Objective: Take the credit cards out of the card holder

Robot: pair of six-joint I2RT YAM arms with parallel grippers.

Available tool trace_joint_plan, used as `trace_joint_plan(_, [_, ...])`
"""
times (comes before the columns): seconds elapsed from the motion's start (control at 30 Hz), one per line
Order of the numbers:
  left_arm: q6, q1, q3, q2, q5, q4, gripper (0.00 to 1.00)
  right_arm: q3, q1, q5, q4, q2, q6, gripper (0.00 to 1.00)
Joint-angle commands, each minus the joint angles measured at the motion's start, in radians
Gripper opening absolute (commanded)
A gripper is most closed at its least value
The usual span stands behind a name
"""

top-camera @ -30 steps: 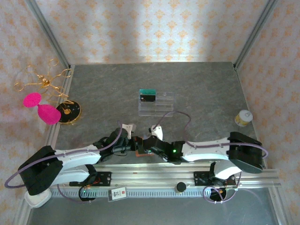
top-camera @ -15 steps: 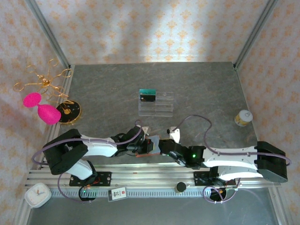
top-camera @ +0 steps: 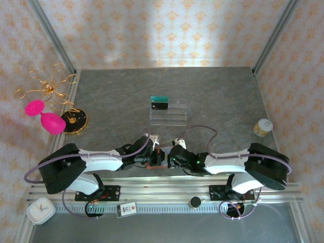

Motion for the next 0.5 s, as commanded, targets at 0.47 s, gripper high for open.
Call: trace_joint_plan(0.47, [0.023,0.086,-0.208,-0.212,-0.123,-0.070,0.00,0.057,-0.009,0.046,-0.125,0.058,0.060,0.00])
